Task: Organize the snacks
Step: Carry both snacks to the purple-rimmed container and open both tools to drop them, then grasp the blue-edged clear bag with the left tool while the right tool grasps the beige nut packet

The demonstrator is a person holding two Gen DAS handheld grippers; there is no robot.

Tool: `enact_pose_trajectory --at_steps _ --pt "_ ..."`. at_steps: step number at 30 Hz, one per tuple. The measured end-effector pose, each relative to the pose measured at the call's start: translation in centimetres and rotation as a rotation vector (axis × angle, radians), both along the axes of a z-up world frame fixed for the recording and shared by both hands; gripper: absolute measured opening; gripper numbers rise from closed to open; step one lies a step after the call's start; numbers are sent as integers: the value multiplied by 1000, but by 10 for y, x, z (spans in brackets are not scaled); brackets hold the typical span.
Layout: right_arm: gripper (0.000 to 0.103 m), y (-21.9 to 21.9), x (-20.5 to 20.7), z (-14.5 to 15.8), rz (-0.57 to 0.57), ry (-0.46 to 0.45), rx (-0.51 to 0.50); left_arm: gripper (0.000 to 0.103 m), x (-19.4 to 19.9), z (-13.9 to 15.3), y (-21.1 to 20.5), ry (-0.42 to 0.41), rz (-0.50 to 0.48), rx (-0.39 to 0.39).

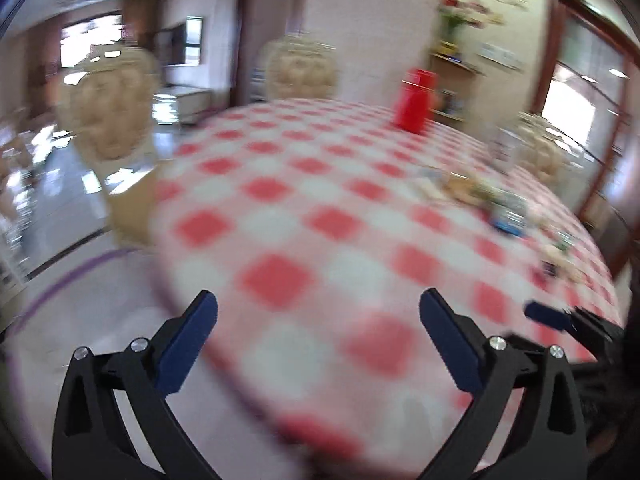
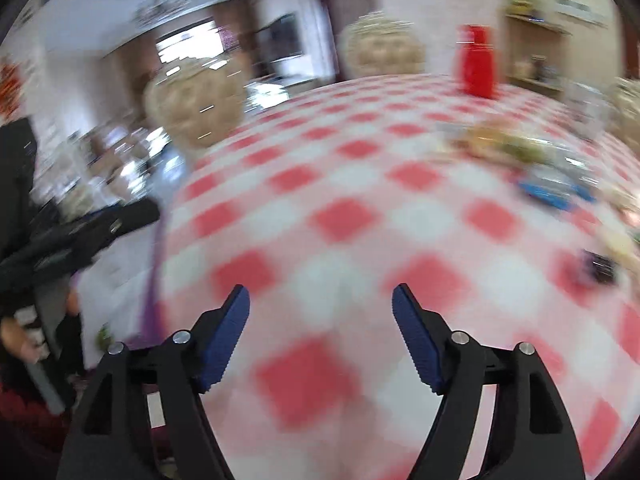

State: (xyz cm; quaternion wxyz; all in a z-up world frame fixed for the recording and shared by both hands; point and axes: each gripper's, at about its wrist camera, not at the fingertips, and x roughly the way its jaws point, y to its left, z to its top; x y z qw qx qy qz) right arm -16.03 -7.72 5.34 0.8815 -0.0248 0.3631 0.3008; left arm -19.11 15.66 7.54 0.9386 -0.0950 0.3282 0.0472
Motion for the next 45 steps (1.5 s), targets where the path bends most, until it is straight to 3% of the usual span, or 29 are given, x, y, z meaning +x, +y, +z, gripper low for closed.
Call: enact_pose_trajectory --at_steps 3,7,11,15,20,26,28,29,30,31,35,40,43,44,45 --pt "76 -57 15 -1 -137 -5 12 101 33 -8 -58 42 -150 -61" --pt "77 -146 34 -6 -354 -5 18 101 69 -17 -119 54 -272 -77" --pt "77 -226 63 -20 -547 44 8 101 112 -29 -166 78 -336 -84" --pt "77 -266 96 -31 -626 77 -6 101 149 -37 -196 98 -358 -100" --pt "77 -271 140 -40 -632 125 -25 101 176 -41 -222 100 -409 -62" --pt "78 -260 174 -51 -638 187 -154 101 213 -44 -227 116 -380 -67" --pt "62 -258 172 -50 -629 171 -170 101 230 -46 -230 133 -363 -55" --pt "62 -258 170 -49 -630 158 -173 101 236 -46 -232 136 -360 -49" --pt "58 -259 166 -47 -628 143 -161 101 244 -47 -235 139 -360 -40" --pt "41 -260 162 -45 -627 123 -144 101 255 -49 -239 145 -359 -24" --pt "41 -280 156 -41 -662 113 -33 101 290 -58 -255 179 -356 5" --pt "41 -286 154 -39 -669 111 6 101 327 -69 -271 226 -349 7" --pt "41 -293 153 -41 -679 123 55 101 339 -73 -284 245 -364 59" --pt "41 -295 153 -42 -684 129 66 92 341 -75 -289 258 -376 91" --pt "41 -297 153 -42 -687 134 78 64 337 -74 -294 240 -378 147"
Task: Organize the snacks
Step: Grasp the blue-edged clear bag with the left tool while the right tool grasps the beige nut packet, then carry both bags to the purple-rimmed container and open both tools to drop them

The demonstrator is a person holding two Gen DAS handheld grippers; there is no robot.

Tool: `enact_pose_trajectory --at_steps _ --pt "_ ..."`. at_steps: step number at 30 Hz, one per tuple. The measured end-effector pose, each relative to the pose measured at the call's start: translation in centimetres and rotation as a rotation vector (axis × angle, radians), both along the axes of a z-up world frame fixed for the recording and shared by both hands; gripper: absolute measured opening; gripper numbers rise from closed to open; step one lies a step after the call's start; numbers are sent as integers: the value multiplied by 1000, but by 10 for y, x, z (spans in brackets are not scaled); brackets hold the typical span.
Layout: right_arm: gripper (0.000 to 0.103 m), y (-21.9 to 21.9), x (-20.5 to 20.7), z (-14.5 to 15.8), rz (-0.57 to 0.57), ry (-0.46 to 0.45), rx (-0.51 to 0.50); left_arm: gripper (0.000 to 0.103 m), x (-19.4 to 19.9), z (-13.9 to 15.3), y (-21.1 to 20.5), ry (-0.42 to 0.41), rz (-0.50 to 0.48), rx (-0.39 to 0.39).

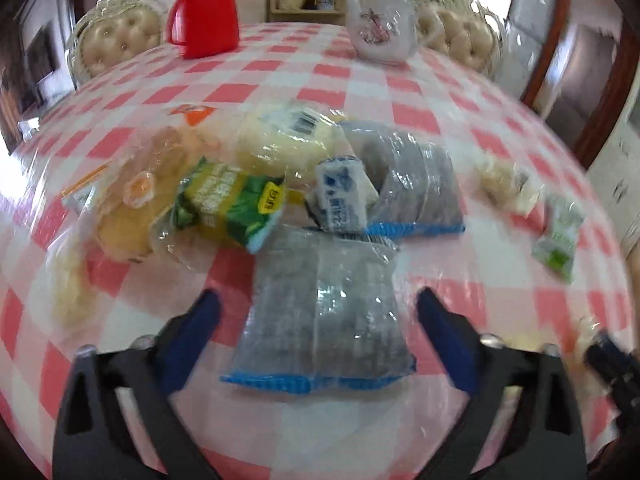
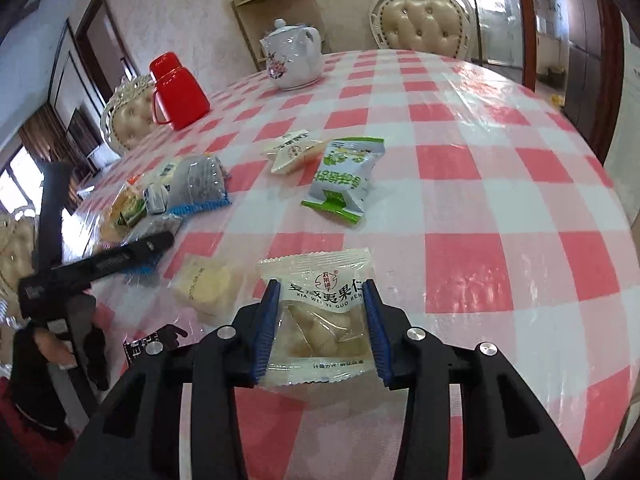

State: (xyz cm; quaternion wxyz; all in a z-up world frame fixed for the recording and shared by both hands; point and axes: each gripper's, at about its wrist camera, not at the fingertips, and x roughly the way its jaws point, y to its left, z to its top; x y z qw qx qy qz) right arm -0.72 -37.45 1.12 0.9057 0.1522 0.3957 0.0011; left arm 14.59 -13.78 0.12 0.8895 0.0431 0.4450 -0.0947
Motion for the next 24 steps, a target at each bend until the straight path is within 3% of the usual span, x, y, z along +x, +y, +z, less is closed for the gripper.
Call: enact_pose_trajectory --at_steps 2,5,11,20,24 --pt "41 -1 0 -1 0 -3 11 60 -8 0 -2 -16 -37 16" --pt "41 -2 -1 -1 -3 -4 22 55 -21 2 7 -19 -59 -37" --pt "41 -4 -4 1 -20 -13 29 55 -40 5 30 -26 -11 -82" --pt "41 2 -13 8 -20 -56 5 55 -92 19 75 -73 64 -213" --pt "41 14 -28 8 7 -58 58 55 -113 24 89 -96 87 -251"
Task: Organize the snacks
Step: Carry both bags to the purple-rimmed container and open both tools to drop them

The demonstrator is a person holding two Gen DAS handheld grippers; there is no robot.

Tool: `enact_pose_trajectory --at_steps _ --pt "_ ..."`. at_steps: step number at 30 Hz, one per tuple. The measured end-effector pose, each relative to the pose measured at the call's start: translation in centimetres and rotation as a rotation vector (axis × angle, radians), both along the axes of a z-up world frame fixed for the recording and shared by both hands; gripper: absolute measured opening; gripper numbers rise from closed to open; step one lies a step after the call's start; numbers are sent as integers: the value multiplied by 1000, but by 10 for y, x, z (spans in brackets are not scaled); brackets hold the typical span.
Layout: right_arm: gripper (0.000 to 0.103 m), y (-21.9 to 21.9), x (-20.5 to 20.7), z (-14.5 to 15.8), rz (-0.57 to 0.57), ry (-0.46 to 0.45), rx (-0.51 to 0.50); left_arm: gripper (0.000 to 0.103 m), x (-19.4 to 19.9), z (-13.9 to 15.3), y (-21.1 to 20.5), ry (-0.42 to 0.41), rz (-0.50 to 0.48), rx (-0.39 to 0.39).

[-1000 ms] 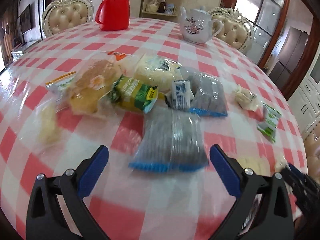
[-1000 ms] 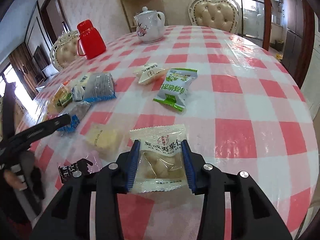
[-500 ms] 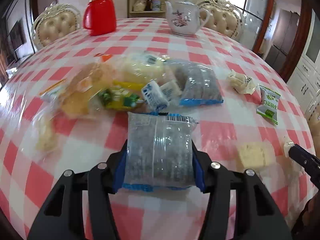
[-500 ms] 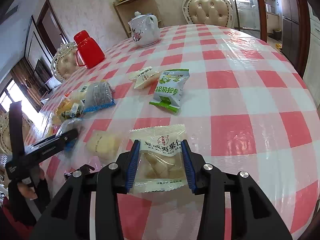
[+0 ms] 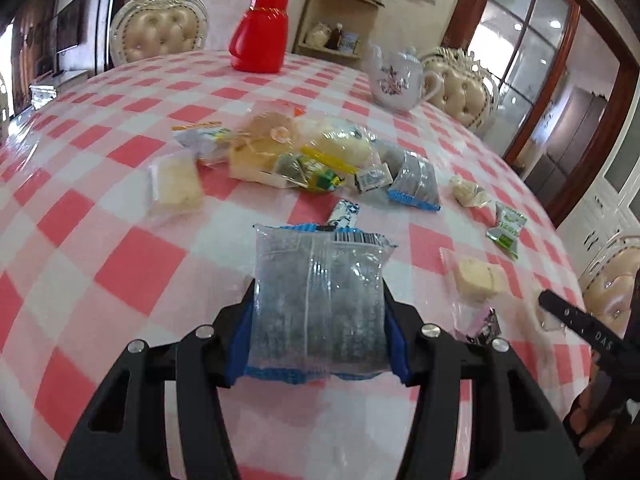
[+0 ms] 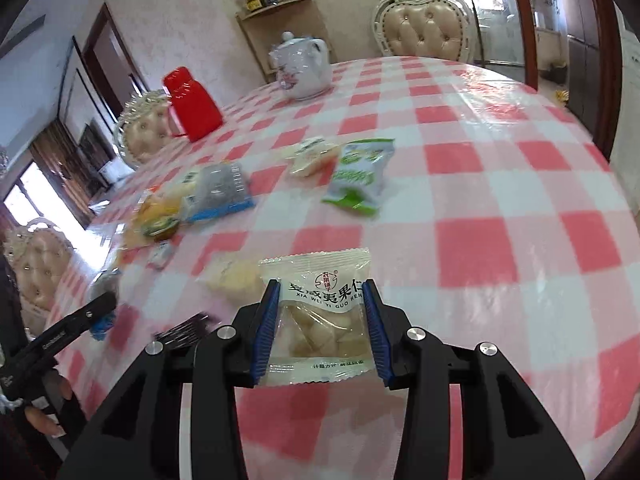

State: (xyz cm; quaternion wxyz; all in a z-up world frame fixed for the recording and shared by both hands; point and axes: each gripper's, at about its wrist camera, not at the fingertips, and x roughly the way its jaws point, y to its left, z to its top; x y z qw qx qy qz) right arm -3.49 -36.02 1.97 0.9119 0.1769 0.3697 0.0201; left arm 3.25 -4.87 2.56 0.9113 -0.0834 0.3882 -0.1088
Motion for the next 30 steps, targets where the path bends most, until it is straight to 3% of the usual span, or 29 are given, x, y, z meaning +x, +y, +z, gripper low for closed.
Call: enact_pose_trajectory --at_steps 3,16,30 --pt "41 21 -16 3 43 -19 20 55 -15 5 6 -41 5 5" --pt "41 102 -53 10 241 -25 27 55 -56 7 50 -52 74 -103" --pt "41 147 -85 14 356 -33 12 55 -137 39 86 -113 101 -22"
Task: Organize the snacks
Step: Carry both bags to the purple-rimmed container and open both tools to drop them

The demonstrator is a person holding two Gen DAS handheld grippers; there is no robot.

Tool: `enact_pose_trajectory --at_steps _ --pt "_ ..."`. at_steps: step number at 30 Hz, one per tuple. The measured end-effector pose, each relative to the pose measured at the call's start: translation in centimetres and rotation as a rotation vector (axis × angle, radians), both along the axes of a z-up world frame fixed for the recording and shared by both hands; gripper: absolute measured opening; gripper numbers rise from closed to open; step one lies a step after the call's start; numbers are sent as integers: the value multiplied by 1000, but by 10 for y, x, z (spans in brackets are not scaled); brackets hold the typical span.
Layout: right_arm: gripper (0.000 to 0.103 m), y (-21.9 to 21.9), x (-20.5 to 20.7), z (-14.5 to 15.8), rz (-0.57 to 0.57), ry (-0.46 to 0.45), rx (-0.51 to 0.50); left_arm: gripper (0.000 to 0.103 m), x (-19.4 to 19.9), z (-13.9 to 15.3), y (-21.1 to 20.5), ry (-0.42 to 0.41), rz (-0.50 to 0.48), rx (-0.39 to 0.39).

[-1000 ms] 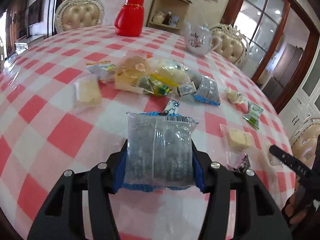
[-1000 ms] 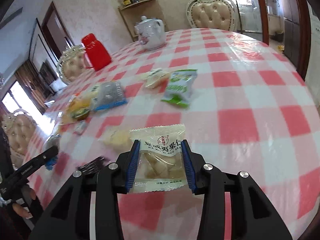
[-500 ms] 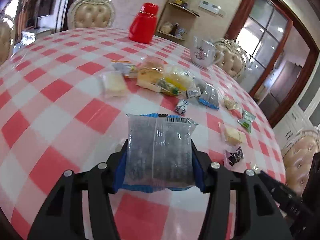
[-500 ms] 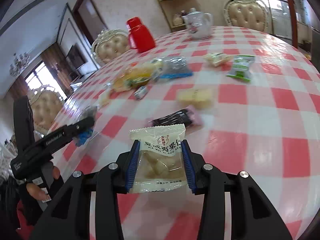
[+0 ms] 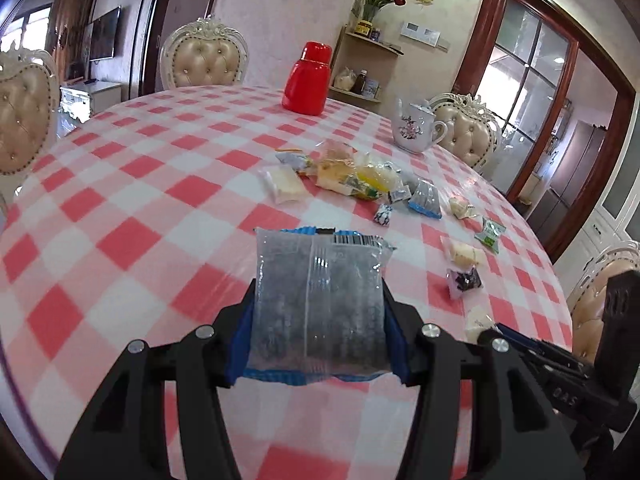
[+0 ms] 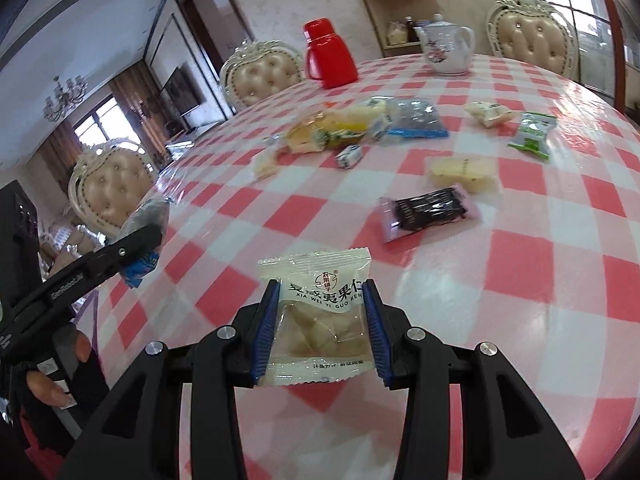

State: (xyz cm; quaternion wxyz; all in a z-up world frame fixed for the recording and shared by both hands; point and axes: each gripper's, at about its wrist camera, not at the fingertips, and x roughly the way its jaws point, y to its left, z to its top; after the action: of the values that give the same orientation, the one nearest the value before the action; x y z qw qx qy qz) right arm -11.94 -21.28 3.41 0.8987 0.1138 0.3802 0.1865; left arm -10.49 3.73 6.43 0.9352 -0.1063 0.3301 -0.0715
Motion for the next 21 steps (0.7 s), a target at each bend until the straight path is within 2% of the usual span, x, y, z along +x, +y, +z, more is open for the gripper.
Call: enact_pose_trajectory --at_steps 7,21 --pt "41 38 -20 9 88 -24 -28 55 -35 -4 28 24 44 82" --pt "41 130 -53 18 273 -49 -95 55 -85 -7 103 45 161 112"
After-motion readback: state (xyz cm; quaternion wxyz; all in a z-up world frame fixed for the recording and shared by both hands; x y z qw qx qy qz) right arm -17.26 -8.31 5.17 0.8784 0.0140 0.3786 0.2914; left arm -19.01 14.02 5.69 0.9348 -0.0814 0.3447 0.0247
